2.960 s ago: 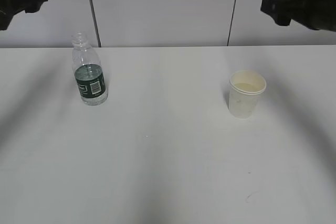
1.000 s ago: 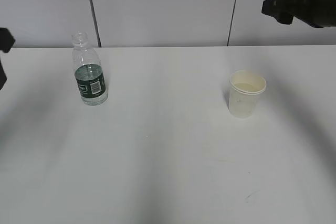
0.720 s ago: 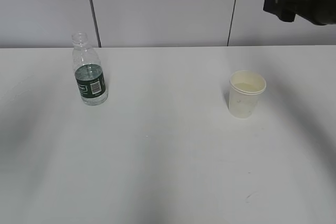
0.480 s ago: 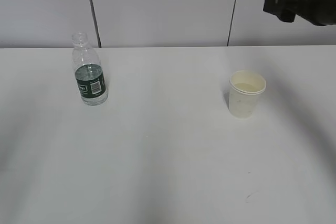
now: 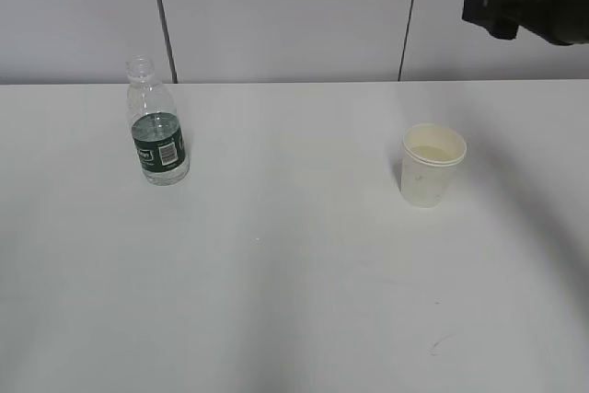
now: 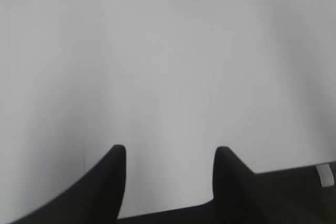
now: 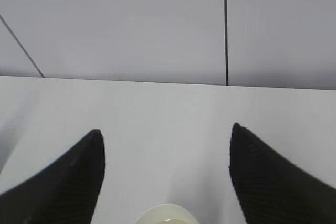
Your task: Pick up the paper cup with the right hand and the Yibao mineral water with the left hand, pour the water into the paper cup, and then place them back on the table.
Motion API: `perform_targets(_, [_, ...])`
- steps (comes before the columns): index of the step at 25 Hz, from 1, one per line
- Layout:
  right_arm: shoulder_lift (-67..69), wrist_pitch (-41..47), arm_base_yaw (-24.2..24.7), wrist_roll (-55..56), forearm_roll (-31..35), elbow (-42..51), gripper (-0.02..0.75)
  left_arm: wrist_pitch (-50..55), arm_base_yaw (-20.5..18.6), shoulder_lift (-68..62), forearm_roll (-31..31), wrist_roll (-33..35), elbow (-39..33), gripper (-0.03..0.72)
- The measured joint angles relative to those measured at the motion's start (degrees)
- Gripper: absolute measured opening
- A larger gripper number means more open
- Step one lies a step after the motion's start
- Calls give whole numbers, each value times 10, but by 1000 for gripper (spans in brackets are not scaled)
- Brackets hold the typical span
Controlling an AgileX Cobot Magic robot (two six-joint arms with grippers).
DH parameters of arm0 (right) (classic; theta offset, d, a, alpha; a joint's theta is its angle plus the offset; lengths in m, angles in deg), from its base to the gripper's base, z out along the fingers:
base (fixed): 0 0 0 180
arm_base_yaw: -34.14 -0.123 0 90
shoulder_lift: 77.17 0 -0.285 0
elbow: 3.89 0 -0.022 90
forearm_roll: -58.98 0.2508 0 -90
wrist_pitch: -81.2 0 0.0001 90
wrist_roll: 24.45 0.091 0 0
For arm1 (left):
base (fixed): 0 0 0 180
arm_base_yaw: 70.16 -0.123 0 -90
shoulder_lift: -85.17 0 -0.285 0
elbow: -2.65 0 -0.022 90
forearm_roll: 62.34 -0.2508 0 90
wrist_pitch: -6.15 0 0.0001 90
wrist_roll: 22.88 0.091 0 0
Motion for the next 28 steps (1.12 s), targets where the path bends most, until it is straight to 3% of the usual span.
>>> perform_targets(7, [0, 0, 0, 0, -1, 0, 577, -2, 0, 126, 0, 25, -2, 342])
perform_targets(14, [-1, 1, 0, 1, -1, 0, 577, -1, -3, 132, 1, 27, -2, 342])
perform_targets(22, [-1, 5, 0, 1, -20, 0, 577, -1, -113, 134, 1, 27, -2, 342])
perform_targets(28, [-1, 25, 0, 7, -37, 0, 577, -1, -125, 134, 2, 27, -2, 342])
